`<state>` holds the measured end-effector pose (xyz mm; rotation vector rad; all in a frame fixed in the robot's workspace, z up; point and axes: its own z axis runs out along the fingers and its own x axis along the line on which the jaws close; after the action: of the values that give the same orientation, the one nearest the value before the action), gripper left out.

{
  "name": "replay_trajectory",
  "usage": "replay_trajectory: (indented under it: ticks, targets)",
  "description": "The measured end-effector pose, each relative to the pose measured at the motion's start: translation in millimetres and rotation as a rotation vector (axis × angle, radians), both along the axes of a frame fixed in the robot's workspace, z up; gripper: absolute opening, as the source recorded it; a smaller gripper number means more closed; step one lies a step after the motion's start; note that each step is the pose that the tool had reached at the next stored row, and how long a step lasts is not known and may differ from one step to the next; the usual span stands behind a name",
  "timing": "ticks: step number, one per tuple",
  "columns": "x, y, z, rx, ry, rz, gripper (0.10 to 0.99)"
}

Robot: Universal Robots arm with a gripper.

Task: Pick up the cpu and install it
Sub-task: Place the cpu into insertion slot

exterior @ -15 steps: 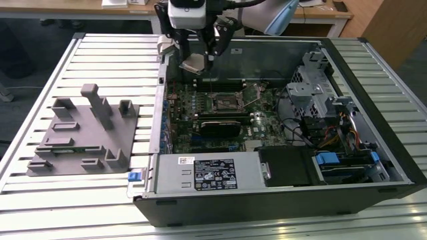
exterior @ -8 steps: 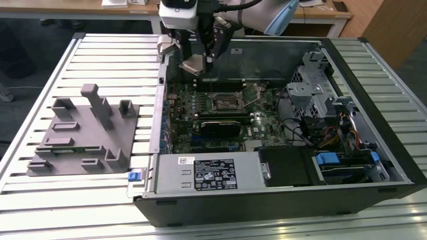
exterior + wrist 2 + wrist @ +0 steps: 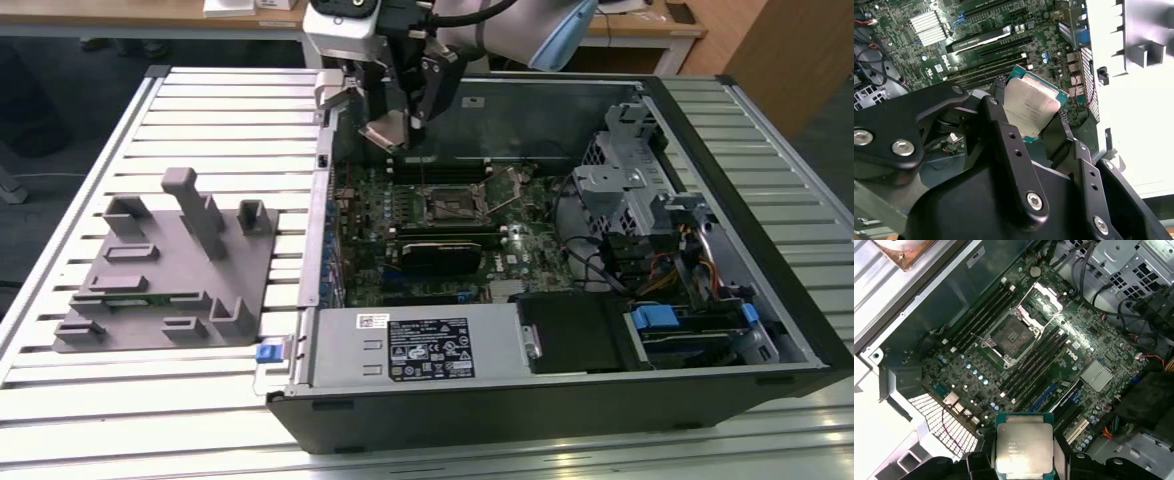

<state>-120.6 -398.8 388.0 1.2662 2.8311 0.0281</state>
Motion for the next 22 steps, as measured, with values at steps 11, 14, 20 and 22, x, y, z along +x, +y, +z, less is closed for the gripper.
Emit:
replay_trajectory:
  ticks: [11, 14, 20, 22]
  targets:
    - [8.8, 0.0, -0.9, 0.000, -0.0001, -0.002, 0.541]
    - [8.9, 0.1, -1.0, 0.000, 0.0000, -0.005, 0.541]
    - [9.1, 0.1, -1.2, -0.001, -0.0001, -0.041, 0.541]
    - [9.1, 0.1, -1.4, -0.001, -0.0001, -0.065, 0.541]
